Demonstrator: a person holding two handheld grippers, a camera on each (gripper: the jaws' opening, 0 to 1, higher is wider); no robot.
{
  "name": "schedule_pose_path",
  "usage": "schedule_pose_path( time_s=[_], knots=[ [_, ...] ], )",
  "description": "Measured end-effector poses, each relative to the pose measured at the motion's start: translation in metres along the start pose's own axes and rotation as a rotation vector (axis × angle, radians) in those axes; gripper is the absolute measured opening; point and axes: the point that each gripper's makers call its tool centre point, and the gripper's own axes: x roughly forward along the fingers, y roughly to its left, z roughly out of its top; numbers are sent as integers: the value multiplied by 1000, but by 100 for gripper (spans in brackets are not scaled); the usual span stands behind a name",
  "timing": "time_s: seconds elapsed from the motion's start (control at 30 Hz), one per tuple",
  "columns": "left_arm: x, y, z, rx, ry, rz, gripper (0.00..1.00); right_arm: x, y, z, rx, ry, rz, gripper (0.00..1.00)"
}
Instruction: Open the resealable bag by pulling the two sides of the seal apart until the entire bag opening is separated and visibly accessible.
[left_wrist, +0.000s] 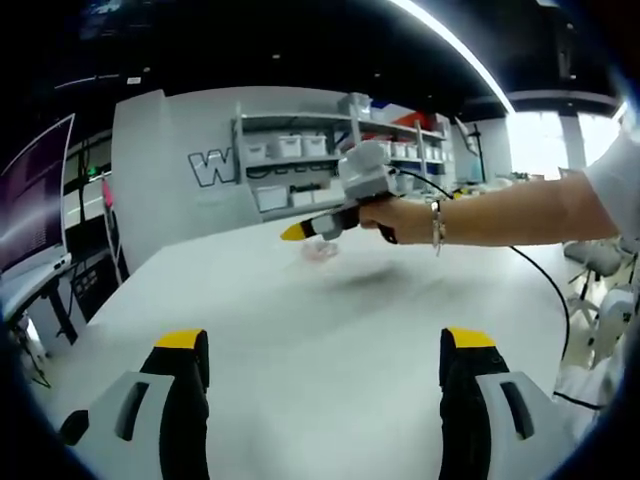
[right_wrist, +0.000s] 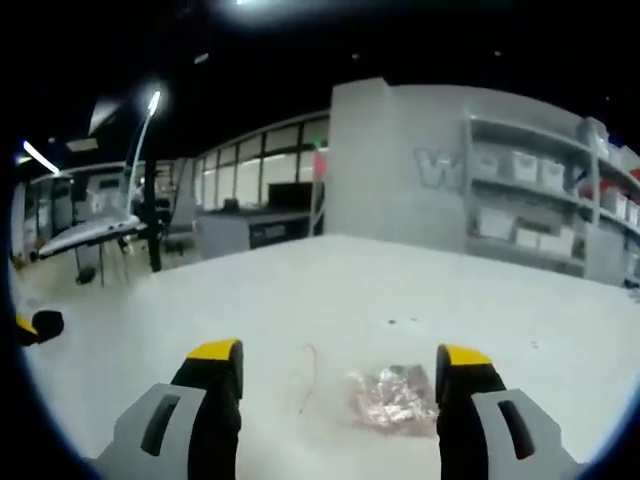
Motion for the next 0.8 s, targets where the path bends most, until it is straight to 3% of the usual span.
schedule_pose_path(
  time_s=[0.8],
  knots=[
    [-2,-6,3,9,-2,-3,93,-13,-4,1,-7,-20,1,79]
  ],
)
